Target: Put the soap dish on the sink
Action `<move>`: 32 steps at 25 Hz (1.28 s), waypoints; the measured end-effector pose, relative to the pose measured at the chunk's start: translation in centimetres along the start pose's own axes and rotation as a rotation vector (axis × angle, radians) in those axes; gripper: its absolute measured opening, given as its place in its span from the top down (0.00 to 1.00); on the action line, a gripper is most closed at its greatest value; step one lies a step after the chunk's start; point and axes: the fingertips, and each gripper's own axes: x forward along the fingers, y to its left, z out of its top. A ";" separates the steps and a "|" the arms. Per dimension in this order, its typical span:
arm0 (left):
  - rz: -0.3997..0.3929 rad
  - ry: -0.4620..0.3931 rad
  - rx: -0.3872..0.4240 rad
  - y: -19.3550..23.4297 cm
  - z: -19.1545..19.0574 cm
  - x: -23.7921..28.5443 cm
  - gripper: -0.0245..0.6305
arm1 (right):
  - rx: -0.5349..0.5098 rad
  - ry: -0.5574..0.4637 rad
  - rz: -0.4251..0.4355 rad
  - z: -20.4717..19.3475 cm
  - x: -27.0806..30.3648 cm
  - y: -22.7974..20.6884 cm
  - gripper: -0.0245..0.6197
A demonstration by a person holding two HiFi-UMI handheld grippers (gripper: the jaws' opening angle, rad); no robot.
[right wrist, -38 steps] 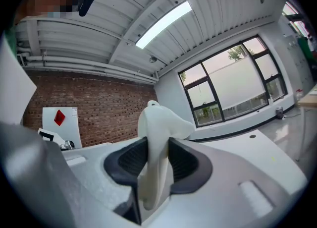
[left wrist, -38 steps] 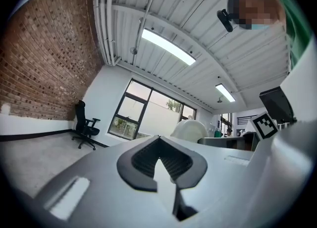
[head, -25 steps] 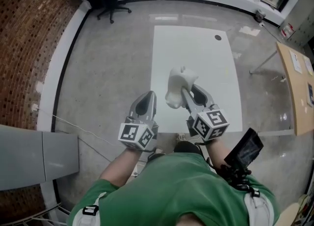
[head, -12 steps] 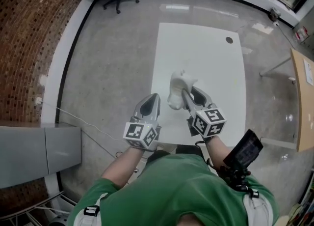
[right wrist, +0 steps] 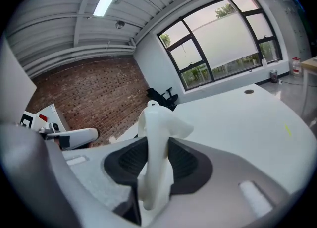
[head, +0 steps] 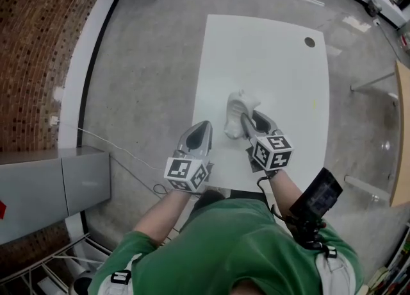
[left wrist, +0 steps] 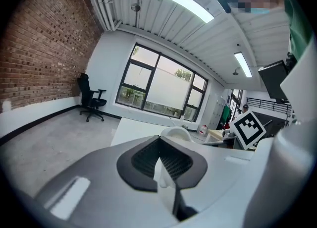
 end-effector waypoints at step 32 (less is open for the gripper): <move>0.123 0.119 -0.015 0.5 -4.7 0.4 0.95 | 0.060 0.283 -0.066 -8.2 4.8 -7.8 0.74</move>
